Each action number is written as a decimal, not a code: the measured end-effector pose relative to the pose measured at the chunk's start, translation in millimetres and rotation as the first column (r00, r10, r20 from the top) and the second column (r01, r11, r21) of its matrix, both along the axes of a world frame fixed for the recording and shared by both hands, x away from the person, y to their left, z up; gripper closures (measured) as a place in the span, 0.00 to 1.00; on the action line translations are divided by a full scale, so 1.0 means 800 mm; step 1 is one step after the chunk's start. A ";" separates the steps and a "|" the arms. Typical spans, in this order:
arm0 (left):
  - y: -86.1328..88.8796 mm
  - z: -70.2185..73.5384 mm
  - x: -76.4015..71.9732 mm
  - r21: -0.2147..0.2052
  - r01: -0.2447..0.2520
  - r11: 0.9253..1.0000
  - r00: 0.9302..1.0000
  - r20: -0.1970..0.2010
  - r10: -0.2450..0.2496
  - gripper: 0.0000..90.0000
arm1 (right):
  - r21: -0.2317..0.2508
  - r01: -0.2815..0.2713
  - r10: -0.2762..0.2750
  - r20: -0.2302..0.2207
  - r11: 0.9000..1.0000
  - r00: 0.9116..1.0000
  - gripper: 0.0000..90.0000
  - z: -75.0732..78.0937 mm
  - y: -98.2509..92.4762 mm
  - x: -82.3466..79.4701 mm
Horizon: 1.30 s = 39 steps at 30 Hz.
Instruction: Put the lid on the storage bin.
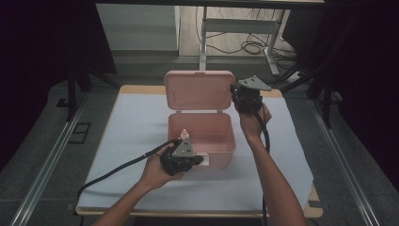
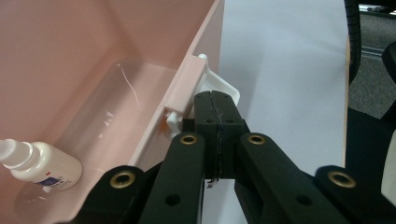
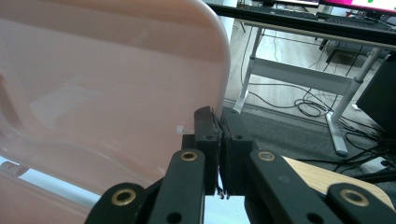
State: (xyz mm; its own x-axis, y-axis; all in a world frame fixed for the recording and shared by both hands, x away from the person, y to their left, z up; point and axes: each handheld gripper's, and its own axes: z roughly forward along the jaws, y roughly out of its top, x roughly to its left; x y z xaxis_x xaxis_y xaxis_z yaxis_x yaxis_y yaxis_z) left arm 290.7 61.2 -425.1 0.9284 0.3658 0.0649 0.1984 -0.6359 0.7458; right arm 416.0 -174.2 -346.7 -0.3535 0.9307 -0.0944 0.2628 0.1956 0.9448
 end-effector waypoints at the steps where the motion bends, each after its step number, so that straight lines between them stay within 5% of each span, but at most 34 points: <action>1: 0.000 0.000 0.000 0.000 0.000 1.000 1.000 0.000 0.000 1.00 | 0.000 -0.001 0.001 0.002 1.000 1.000 0.97 0.000 0.000 -0.001; 21: 0.000 0.000 0.001 0.000 0.001 1.000 1.000 0.001 -0.001 1.00 | 0.016 -0.054 0.054 0.016 0.998 0.998 0.96 -0.004 -0.012 -0.026; 39: -0.001 0.000 0.000 -0.001 -0.008 1.000 1.000 -0.001 0.008 1.00 | 0.017 -0.158 0.159 -0.030 0.987 0.987 0.94 -0.009 -0.032 -0.058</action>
State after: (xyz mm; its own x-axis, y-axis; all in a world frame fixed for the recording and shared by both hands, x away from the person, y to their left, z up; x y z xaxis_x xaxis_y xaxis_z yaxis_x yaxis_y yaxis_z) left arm 290.3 60.6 -424.8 0.9256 0.3732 0.0634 0.2044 -0.6337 0.7461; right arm 369.6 -199.6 -353.9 -0.4992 0.8639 -0.0675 0.2592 0.2232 0.9397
